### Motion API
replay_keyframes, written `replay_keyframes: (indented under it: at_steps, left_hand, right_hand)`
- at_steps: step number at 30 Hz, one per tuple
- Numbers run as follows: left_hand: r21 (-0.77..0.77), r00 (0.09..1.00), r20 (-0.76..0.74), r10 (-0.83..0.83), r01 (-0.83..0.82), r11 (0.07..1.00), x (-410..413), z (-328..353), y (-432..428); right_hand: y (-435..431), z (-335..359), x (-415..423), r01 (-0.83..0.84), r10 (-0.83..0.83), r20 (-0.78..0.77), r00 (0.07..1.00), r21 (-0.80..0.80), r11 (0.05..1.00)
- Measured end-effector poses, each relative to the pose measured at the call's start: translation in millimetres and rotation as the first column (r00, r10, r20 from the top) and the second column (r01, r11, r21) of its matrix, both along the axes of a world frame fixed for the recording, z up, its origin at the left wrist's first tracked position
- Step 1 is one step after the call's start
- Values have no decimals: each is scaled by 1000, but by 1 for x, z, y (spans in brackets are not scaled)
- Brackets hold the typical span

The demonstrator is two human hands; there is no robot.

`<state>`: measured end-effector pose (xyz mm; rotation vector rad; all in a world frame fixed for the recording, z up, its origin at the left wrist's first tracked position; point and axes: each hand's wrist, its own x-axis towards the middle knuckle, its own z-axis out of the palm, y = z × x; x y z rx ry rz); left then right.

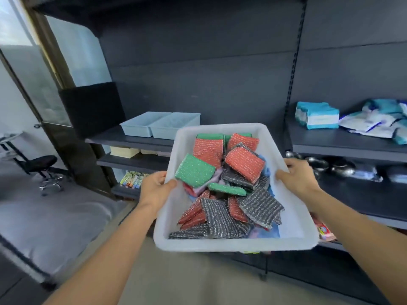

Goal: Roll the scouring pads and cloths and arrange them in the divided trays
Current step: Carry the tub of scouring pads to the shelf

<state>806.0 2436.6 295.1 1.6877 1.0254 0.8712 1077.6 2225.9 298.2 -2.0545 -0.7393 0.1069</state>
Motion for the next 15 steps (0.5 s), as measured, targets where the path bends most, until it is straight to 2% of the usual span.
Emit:
replay_keyframes:
  at_steps: [10, 15]
  left_hand:
    - [-63, 1000, -23, 0, -2, 998, 171, 7, 165]
    - [-80, 997, -55, -61, 57, 995, 240, 5, 226]
  right_hand:
    - [159, 18, 166, 64, -67, -19, 998, -108, 992]
    - [215, 21, 228, 84, -92, -56, 994, -138, 987]
